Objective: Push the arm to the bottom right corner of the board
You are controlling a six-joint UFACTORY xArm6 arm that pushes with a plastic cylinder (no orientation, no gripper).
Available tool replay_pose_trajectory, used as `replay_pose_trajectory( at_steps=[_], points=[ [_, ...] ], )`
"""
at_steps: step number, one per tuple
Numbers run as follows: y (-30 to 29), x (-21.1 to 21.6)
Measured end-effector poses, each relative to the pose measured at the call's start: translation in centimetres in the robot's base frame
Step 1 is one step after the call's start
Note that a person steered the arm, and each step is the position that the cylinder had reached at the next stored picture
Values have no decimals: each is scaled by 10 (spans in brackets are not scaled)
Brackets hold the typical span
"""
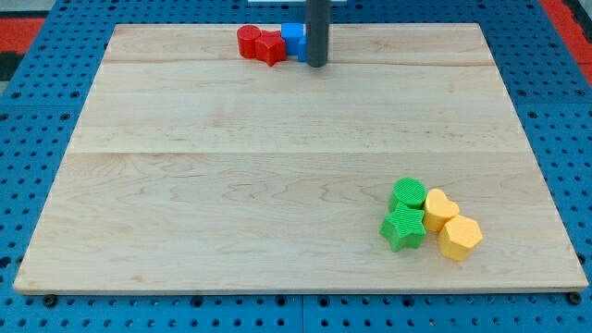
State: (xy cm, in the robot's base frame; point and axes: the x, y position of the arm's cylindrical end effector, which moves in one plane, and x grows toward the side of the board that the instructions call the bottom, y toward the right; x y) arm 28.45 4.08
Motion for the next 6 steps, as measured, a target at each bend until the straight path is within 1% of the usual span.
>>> replay_pose_trajectory(
  at_steps=[1,3,5,6],
  points=[
    [40,33],
    [79,39],
    [187,159],
    [188,255]
  ],
)
